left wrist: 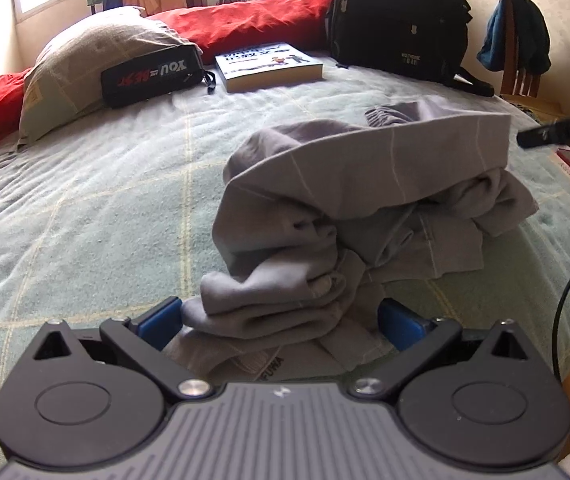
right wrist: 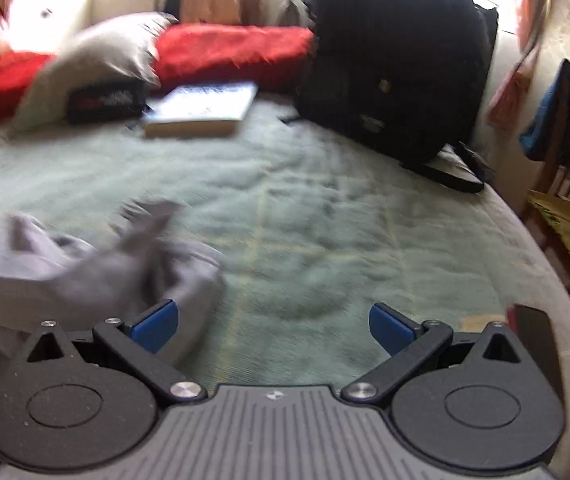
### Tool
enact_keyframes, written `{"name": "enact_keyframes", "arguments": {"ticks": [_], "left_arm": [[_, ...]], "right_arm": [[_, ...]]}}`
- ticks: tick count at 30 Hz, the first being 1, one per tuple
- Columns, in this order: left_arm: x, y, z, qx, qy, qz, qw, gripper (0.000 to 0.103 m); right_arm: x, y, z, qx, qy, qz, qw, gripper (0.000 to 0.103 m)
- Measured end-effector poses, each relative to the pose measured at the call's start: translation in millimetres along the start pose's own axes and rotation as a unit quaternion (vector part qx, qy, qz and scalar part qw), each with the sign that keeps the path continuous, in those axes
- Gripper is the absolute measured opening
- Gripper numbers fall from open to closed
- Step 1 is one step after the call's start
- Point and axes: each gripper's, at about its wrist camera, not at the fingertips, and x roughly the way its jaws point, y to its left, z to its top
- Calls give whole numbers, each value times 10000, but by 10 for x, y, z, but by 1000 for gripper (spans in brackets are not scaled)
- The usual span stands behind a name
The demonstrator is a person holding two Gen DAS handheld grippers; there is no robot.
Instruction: Fold clothes
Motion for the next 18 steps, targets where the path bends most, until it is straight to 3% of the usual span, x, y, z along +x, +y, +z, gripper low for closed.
{"name": "enact_keyframes", "arguments": {"ticks": [9,14,18], "left_arm": [[-102,63,-96,29,68,-21,10000,102],[1,154,-181,-147,386,-195,9990,102],[49,178,-278,-21,330,-234,9992,102]], "right_arm": [[-225,645,149,-920,-292,1336,9863,102],[-365,984,183,-1576,-398,1801,9701,88],[-436,1272,222,-2231,-514,1940,9539,76]]}}
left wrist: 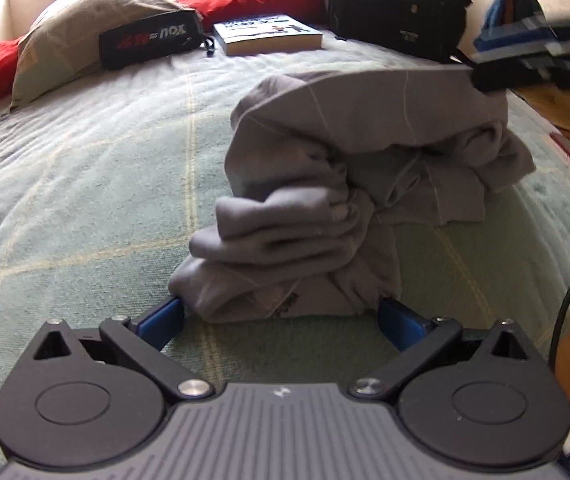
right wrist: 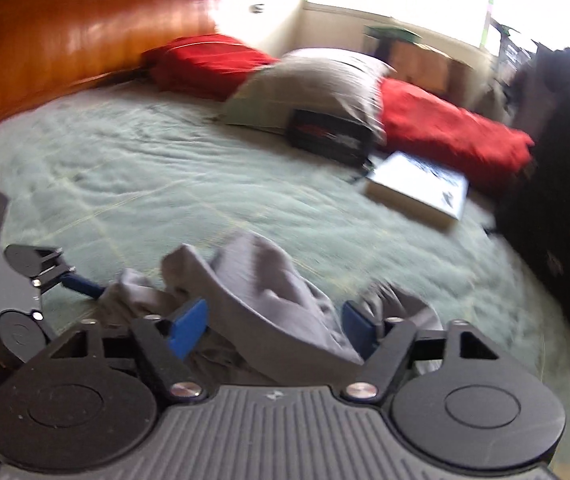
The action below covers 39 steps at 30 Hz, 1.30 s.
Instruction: Fold clothes
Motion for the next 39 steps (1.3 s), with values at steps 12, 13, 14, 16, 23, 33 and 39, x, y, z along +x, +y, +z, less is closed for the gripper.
{"name": "enact_keyframes", "arguments": {"ticks": [12,13,14,16,23,33,39], "left_arm": [[-273,174,35,78,-71,463,9989,102],[-299,209,44,27,-104,481,9988,102],[-317,247,57,-30,-140,489,9987,102],[-344,319,87,-136,-194,514,9984,102],[-409,526,129,-412,-372,532,9970,102],[-361,536,67,-458,-428,38,9980,102],[-309,437,101,-390,-471,-28,9981,100]], "right_arm": [[770,412,309,-1646,847,484,9815,7],[823,411,343,-1679,861,515,9807,6],[867,405,399,-1673,855,573,9805,5],[956,399,522,-1661,818,665,9805,4],[1497,312,1106,-1582,692,476,9838,2],[1582,130,1128,-1090,811,770,9877,35],[1170,65,839,-793,771,1001,9888,71]]}}
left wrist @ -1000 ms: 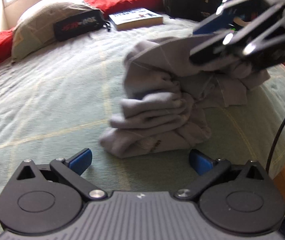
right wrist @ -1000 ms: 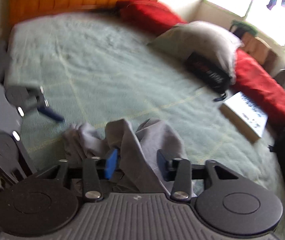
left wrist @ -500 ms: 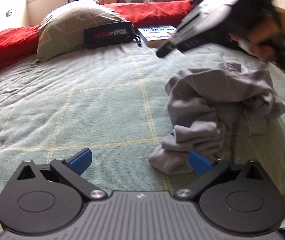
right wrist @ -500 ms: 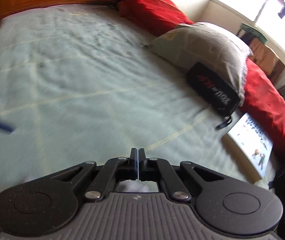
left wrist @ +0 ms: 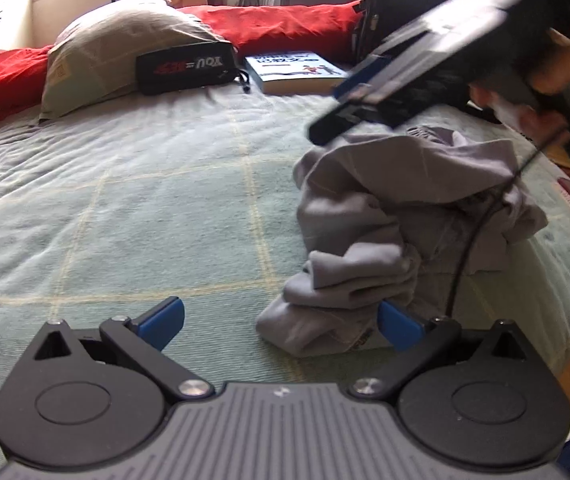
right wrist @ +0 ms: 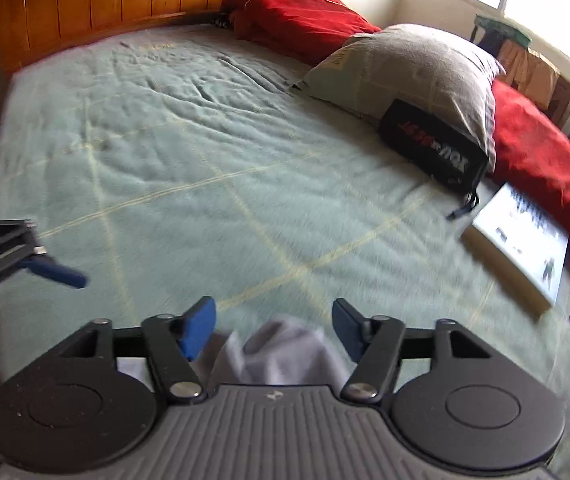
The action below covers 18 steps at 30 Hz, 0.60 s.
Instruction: Fold clothes
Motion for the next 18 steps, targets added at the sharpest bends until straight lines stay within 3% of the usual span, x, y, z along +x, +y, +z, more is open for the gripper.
{"name": "enact_keyframes", "arguments": {"ticks": [5,9,12,18], "left_arm": [[-8,-115,58,119,-50,-62,9999,101],[125,-222,125,300,66,-63,9995,101],[315,-288,164,402,222,20,9989,101],[599,-353,296,520,383,389,9972,103]], "right_arm": [[-330,-20,-334,534,-66,94,9985,88],[-580,-4,-624,902,-322,-30,9954,90],[-739,-15,-826,1258,-537,-57,9906,98],[-870,-29,-1152,1844,-799,-38,9796,102]]}}
